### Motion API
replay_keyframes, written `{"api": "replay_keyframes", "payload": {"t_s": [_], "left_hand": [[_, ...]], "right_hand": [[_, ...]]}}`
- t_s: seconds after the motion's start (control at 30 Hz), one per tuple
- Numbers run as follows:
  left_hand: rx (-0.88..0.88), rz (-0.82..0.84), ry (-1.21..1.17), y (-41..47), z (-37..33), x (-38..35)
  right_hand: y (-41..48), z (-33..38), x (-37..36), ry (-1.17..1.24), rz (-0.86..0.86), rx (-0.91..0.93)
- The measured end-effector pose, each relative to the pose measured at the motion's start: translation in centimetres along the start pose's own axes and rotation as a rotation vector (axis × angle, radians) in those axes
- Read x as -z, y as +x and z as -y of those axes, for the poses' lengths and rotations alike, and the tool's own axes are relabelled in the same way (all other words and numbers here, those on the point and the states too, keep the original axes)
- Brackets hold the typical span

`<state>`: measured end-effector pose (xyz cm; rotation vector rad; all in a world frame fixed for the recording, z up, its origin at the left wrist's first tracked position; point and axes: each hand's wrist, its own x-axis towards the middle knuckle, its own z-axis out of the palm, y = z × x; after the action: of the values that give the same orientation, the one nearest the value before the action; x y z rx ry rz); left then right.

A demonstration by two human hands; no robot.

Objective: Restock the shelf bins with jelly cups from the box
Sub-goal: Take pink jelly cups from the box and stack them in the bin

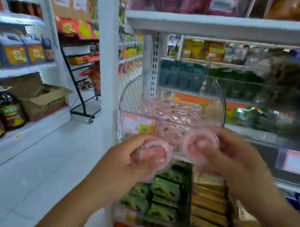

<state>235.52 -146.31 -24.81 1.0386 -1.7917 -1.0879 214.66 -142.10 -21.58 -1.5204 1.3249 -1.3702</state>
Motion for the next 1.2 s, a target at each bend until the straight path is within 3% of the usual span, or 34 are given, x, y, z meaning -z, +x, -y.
{"api": "replay_keyframes", "payload": {"t_s": [0.07, 0.13, 0.3, 0.43, 0.7, 0.87, 1.0, 1.2], "left_hand": [[-0.042, -0.094, 0.049, 1.2, -1.5, 2.6], [-0.066, -0.181, 0.101, 2.2, -2.1, 4.8], [-0.08, -0.245, 0.15, 3.7, -1.8, 8.3], [-0.054, -0.223, 0.16, 4.1, -1.2, 9.7], [-0.059, -0.225, 0.158, 5.8, -0.2, 10.2], [-0.054, -0.232, 0.113, 6.4, -0.1, 9.7], [-0.049, -0.23, 0.12, 6.4, 0.1, 10.0], [-0.047, -0.246, 0.132, 6.4, 0.3, 10.3]], "right_hand": [[4.1, 3.4, -0.4, -0.17, -0.008, 0.17], [9.1, 5.1, -1.2, -0.392, 0.032, 0.19], [20.0, 3.1, -5.5, -0.793, 0.371, -0.139], [22.7, 0.8, -8.7, -0.657, 0.6, -0.385], [24.1, 0.1, -10.8, -0.671, 0.882, -0.528], [25.3, 0.0, -9.1, -0.585, 0.853, -0.588], [26.0, 0.6, -6.5, -0.458, 0.973, -0.604], [25.8, -0.1, -5.8, -0.482, 0.935, -0.592]]}}
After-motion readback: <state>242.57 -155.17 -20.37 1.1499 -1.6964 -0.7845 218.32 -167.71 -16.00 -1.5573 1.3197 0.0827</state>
